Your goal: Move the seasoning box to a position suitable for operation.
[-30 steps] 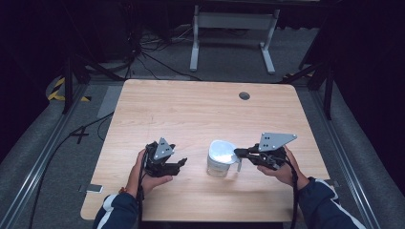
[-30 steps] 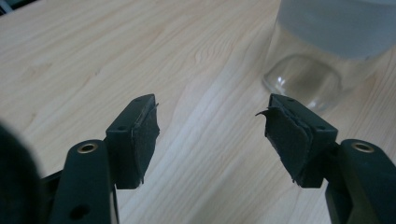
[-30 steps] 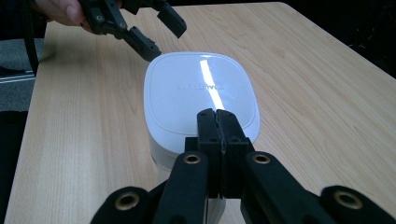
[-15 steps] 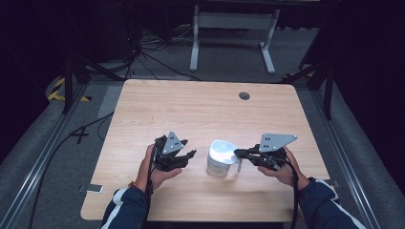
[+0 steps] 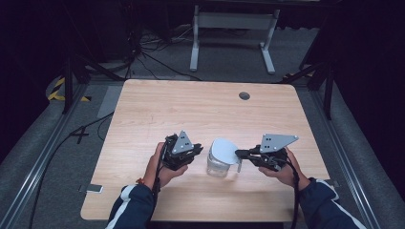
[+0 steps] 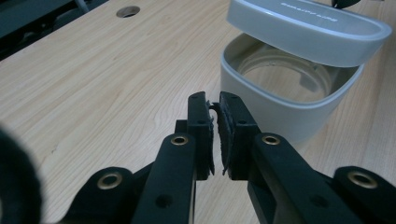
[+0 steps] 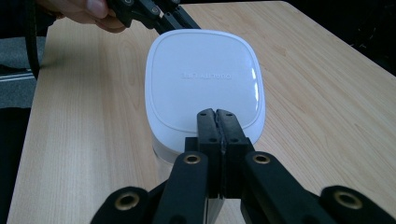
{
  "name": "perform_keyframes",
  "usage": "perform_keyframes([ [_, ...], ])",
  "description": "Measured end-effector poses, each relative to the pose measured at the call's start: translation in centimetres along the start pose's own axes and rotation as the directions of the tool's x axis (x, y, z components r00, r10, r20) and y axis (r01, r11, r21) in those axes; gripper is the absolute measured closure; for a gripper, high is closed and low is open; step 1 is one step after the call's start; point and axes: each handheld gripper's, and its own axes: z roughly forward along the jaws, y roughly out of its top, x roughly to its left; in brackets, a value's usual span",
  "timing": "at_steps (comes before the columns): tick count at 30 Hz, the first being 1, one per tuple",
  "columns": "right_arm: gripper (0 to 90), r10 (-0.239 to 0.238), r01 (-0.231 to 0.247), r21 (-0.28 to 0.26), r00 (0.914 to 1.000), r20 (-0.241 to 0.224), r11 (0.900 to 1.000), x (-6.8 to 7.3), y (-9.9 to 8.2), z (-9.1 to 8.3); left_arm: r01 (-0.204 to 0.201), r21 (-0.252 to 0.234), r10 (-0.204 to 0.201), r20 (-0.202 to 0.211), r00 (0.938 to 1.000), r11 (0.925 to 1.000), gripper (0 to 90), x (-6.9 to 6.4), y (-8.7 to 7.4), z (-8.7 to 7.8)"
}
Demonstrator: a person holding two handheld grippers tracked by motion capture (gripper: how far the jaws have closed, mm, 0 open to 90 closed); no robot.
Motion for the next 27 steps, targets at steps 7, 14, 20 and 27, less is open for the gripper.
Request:
perform_keyframes([
  [7, 90.0, 0.001, -0.001, 0.001, 1.0, -0.001, 1.0, 0.0, -0.1, 0.0, -0.022, -0.004, 0.022, 0.01, 0.9997, 0.9997, 84.6, -0.6, 0.7, 0.4],
  [14, 90.0, -0.001, 0.001, 0.001, 1.0, -0.002, 1.0, 0.0, -0.1, 0.0, -0.038, -0.034, 0.039, 0.029, 0.9988, 0.9987, 83.1, -1.4, 1.8, 0.4],
  [20, 90.0, -0.001, 0.001, 0.004, 1.0, -0.004, 1.0, 0.1, -0.1, -0.1, -0.049, -0.045, 0.051, 0.03, 0.9983, 0.9978, 81.9, -1.7, 2.3, 0.4],
  [27, 89.9, -0.001, 0.001, 0.012, 1.0, 0.001, 0.9999, 0.2, -0.3, -0.2, -0.078, -0.063, 0.081, 0.055, 0.9952, 0.995, 81.6, -2.0, 3.2, 0.4],
])
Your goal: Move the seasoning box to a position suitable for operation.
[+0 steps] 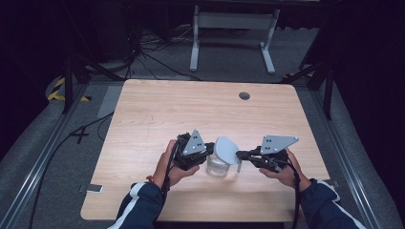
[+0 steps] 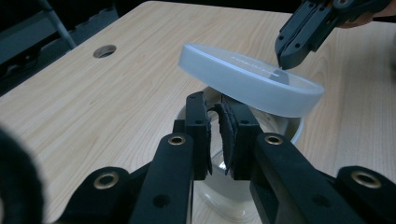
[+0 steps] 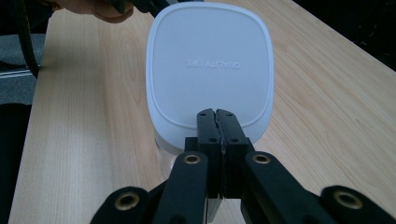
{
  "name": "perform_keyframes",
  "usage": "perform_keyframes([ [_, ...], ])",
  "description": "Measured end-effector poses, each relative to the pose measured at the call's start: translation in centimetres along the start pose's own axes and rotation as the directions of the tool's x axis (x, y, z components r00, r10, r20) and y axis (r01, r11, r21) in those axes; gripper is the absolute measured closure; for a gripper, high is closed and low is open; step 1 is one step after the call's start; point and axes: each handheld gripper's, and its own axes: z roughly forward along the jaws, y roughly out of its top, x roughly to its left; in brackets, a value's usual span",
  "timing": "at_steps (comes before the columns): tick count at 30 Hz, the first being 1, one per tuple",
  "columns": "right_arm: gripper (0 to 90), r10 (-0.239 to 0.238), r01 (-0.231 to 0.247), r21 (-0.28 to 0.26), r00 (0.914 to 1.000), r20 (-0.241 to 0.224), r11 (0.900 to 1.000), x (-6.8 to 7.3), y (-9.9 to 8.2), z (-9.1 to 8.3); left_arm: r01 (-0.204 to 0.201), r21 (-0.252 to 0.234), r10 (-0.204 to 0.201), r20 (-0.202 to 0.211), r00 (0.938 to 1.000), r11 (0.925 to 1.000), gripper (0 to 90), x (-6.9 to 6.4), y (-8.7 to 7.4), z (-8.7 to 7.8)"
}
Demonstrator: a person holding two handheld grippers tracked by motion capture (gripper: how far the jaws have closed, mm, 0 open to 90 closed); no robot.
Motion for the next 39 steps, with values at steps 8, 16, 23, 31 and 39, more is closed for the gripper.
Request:
perform_keyframes([
  [8, 89.9, 0.006, -0.006, 0.017, 0.9998, 0.022, 0.9998, 0.4, -0.7, -0.8, -0.03, -0.011, 0.031, 0.037, 0.9988, 0.9995, 81.5, -0.4, 1.1, 0.9],
  [16, 89.8, 0.017, -0.019, 0.03, 0.9985, 0.052, 0.9994, 0.6, -1.5, -1.7, -0.049, -0.029, 0.051, 0.074, 0.996, 0.9984, 81.0, -0.6, 2.0, 1.6],
  [23, 89.8, 0.041, -0.044, 0.037, 0.9963, 0.075, 0.9984, 0.7, -2.2, -2.7, -0.069, -0.039, 0.073, 0.107, 0.9916, 0.9969, 81.1, -0.7, 2.8, 2.3],
  [31, 89.7, 0.061, -0.067, 0.044, 0.9916, 0.114, 0.9968, 1.1, -3.0, -3.9, -0.093, -0.049, 0.099, 0.14, 0.9852, 0.9945, 81.1, -0.9, 3.5, 3.2],
  [39, 89.7, 0.07, -0.076, 0.045, 0.9899, 0.124, 0.9961, 1.1, -3.4, -4.2, -0.09, -0.04, 0.095, 0.138, 0.9859, 0.9951, 80.6, -0.7, 3.4, 3.3],
])
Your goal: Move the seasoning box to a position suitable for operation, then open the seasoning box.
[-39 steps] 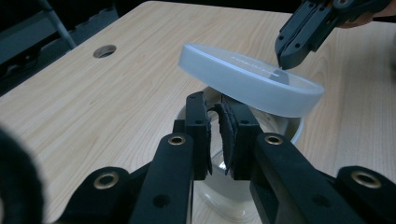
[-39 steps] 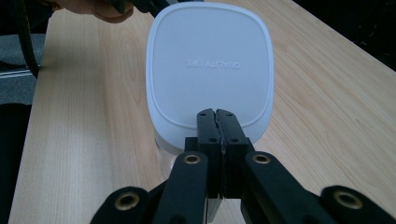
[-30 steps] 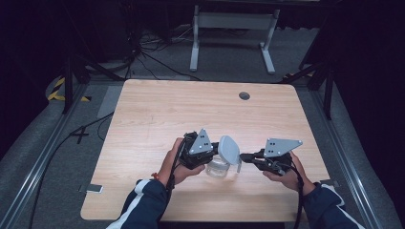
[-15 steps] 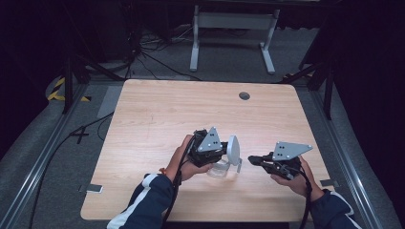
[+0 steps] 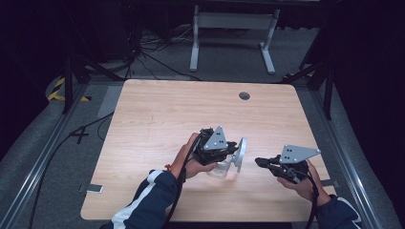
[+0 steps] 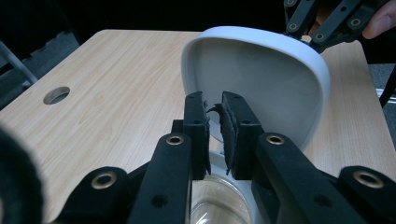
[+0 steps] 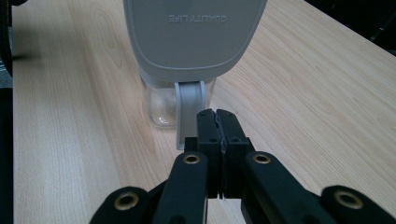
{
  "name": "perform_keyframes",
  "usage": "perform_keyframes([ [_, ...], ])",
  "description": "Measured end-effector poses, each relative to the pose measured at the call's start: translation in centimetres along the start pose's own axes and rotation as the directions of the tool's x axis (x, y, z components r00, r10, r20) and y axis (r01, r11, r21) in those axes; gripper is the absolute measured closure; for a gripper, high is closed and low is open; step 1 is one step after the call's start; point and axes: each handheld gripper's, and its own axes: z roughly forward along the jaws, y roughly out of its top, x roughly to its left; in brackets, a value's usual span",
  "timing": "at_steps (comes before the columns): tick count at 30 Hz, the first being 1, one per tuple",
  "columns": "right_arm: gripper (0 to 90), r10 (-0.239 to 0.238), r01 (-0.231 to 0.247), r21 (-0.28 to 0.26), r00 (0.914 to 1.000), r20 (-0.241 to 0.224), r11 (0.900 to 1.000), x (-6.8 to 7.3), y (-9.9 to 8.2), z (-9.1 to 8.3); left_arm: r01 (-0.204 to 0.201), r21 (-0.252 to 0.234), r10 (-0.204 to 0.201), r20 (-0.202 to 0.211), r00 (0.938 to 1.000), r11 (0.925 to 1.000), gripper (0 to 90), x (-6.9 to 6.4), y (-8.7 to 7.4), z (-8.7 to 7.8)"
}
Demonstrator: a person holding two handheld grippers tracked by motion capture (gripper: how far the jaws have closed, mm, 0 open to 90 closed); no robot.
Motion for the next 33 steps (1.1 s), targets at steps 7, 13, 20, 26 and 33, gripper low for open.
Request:
perform_keyframes([
  [7, 89.6, -0.005, 0.005, 0.003, 1.0, 0.002, 1.0, 0.0, 0.1, -0.1, 0.0, 0.007, 0.0, -0.043, 0.9991, 1.0, 79.0, 0.2, -0.4, -1.1],
  [13, 89.4, 0.002, -0.002, 0.003, 1.0, 0.002, 1.0, -0.8, -0.1, -0.1, 0.011, 0.03, -0.008, -0.092, 0.9957, 0.9995, 76.1, 0.8, -1.4, -2.5],
  [20, 88.6, 0.01, -0.01, -0.001, 0.9999, 0.006, 1.0, -1.7, -0.1, -0.1, 0.023, 0.078, -0.009, -0.174, 0.9847, 0.9967, 69.9, 1.8, -3.2, -5.0],
  [26, 88.8, 0.008, -0.008, 0.001, 0.9999, 0.007, 1.0, -1.7, -0.1, -0.1, 0.06, 0.132, -0.03, -0.217, 0.9758, 0.9894, 67.9, 2.0, -5.7, -7.8],
  [33, 87.8, 0.001, -0.002, 0.007, 0.9997, 0.024, 1.0, -1.5, -0.3, -0.8, 0.112, 0.183, -0.062, -0.258, 0.964, 0.9768, 67.0, 2.0, -8.7, -11.3],
])
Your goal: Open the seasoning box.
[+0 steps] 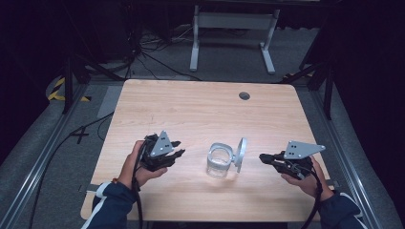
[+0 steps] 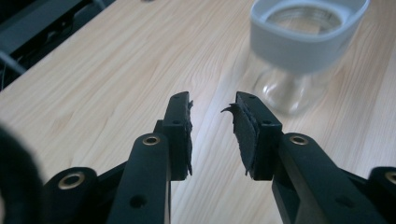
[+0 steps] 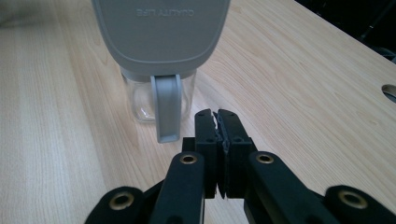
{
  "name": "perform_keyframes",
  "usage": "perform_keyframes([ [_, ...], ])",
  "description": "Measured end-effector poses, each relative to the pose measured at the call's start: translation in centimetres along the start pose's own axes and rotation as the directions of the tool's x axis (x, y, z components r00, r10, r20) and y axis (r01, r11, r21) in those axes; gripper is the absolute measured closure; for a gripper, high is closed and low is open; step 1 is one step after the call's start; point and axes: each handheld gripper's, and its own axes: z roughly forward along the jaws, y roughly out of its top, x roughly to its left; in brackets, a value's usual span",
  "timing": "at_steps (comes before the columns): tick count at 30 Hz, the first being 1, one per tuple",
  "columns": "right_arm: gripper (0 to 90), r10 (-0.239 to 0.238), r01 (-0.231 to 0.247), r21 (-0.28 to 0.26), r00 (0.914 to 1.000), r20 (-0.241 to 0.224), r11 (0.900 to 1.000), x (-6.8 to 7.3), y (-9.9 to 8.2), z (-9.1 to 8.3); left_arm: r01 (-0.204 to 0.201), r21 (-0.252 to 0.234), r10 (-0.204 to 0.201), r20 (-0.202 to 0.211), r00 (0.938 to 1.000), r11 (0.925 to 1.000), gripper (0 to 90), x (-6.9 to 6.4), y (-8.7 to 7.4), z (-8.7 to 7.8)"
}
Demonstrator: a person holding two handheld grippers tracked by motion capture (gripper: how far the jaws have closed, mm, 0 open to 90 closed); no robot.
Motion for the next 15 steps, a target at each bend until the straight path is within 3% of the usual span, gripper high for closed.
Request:
perform_keyframes([
  [8, 84.8, 0.019, -0.02, 0.031, 0.999, 0.04, 0.9993, -0.4, -1.4, -0.8, 0.052, 0.061, -0.049, -0.052, 0.9974, 0.9968, 65.8, 1.1, -3.8, -1.6],
  [10, 83.4, 0.021, -0.024, 0.045, 0.9984, 0.052, 0.9987, -0.4, -2.1, -1.1, 0.082, 0.077, -0.077, -0.063, 0.9951, 0.9937, 63.4, 1.3, -4.8, -1.8],
  [15, 78.1, 0.037, -0.044, 0.075, 0.9953, 0.09, 0.9962, -0.7, -4.1, -2.1, 0.115, 0.138, -0.105, -0.083, 0.9911, 0.9837, 57.8, 1.5, -7.0, -1.6],
])
